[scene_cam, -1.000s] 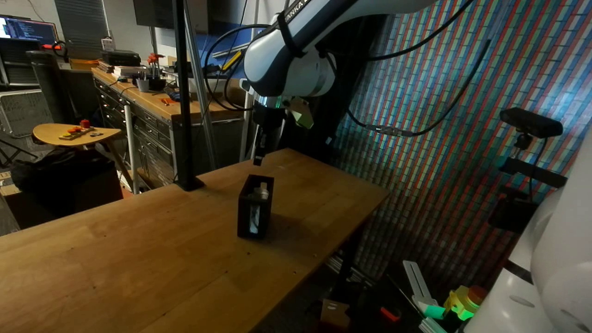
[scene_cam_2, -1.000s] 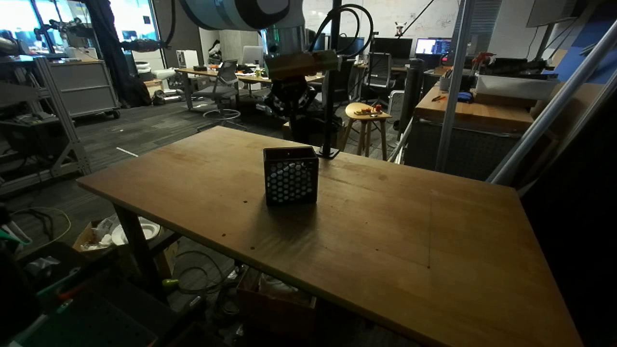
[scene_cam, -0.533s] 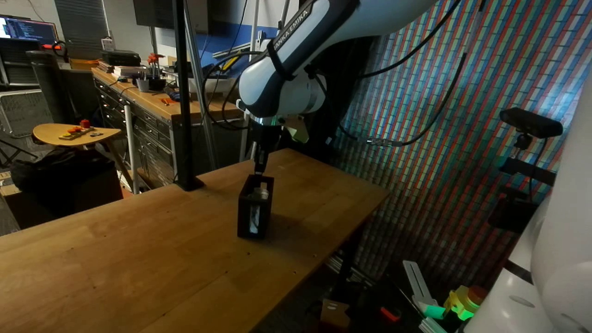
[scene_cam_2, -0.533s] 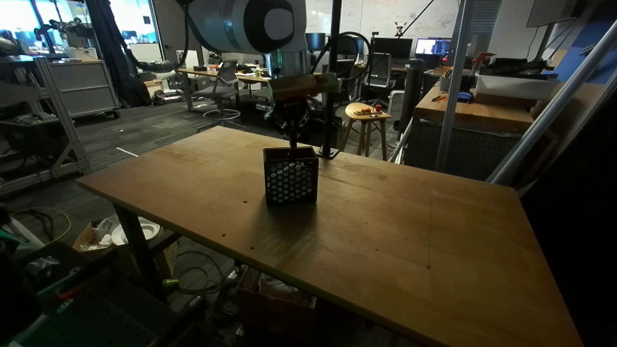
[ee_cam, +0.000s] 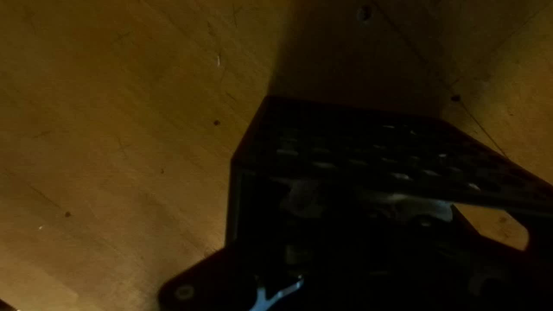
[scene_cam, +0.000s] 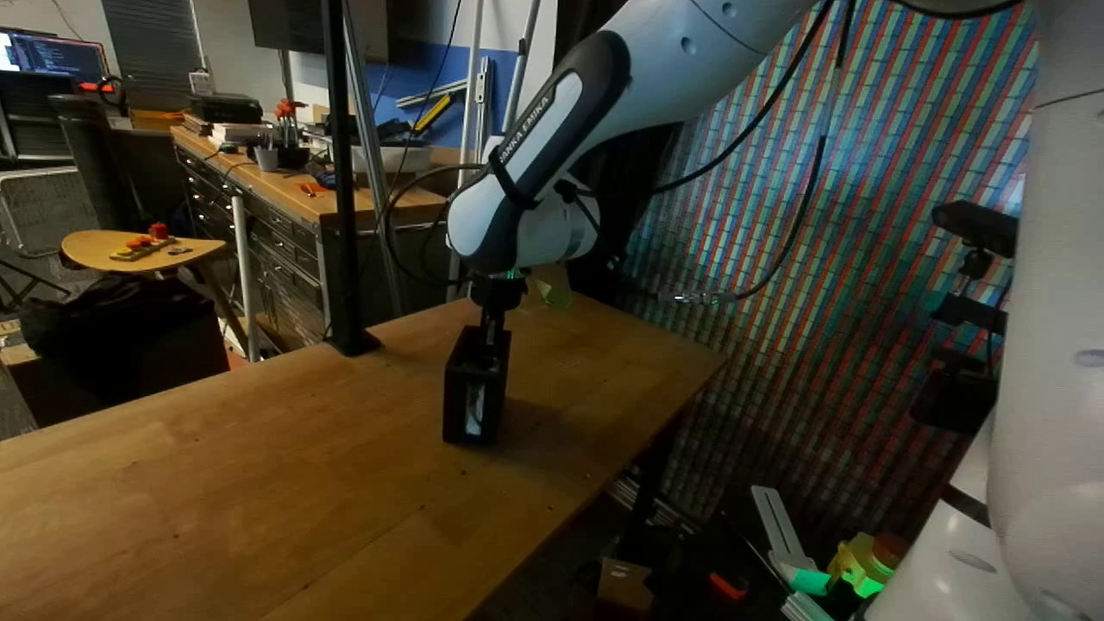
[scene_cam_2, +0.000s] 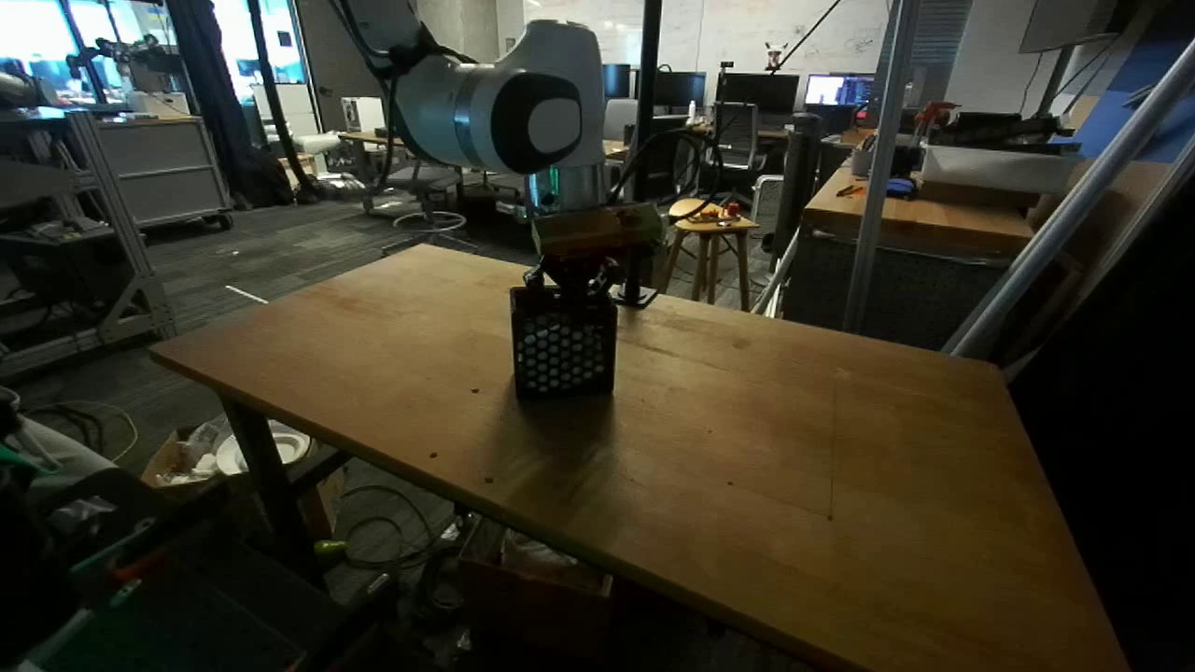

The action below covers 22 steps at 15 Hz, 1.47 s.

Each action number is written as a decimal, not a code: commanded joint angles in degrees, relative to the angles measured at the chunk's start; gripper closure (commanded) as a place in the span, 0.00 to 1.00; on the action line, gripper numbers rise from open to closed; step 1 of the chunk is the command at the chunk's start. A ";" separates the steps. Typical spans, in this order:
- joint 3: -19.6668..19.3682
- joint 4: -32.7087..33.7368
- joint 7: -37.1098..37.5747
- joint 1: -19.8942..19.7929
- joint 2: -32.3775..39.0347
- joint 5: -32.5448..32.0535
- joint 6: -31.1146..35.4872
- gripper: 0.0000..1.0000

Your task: Put the white towel inside the black box

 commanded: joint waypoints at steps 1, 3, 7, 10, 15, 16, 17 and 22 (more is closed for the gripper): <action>1.47 1.62 0.64 -2.28 5.17 -0.95 4.49 0.99; 2.37 1.87 0.39 -3.34 7.51 -0.45 6.53 0.99; 4.14 2.24 0.54 -4.68 9.06 -0.53 7.26 0.99; 4.35 0.82 1.06 -4.46 6.01 -1.23 5.49 0.99; 4.03 -2.53 1.64 -3.67 -0.86 -2.07 2.29 0.99; 4.26 -3.15 1.52 -3.69 -2.43 -1.72 1.41 0.99; 4.06 -4.05 1.92 -3.32 -4.52 -1.93 0.24 0.99; 3.12 -5.95 4.36 -1.85 -13.77 -1.84 -2.94 0.99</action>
